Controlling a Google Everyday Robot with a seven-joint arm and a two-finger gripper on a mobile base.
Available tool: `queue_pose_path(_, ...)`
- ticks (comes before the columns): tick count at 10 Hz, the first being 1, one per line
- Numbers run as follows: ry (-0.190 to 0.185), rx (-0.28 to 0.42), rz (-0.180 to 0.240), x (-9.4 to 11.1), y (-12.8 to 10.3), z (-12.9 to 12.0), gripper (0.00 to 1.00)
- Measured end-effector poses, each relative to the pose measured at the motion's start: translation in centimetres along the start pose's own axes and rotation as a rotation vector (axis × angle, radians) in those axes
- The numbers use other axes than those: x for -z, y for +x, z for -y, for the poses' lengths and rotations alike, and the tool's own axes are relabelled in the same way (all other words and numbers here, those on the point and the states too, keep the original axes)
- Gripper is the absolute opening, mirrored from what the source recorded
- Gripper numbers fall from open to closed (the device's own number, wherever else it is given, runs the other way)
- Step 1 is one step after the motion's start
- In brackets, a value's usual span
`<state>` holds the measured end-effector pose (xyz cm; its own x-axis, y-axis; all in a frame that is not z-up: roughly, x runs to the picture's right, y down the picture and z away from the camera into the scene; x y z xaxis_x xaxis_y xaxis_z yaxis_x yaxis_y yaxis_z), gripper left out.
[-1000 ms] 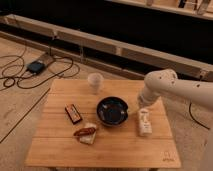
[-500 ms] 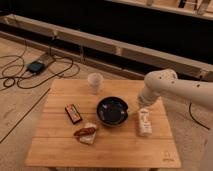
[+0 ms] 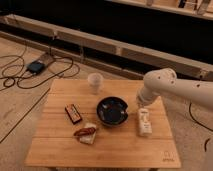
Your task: Push the ceramic bowl across the table
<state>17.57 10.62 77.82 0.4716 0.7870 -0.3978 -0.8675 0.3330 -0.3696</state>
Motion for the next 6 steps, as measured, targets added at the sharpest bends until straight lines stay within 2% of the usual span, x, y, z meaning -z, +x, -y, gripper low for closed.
queue_pose_path(3,0.008,0.075,0.032,1.2,-0.8,-2.3,0.80)
queue_pose_path(6,0.013,0.151,0.032,1.2,-1.1,-4.6,0.80)
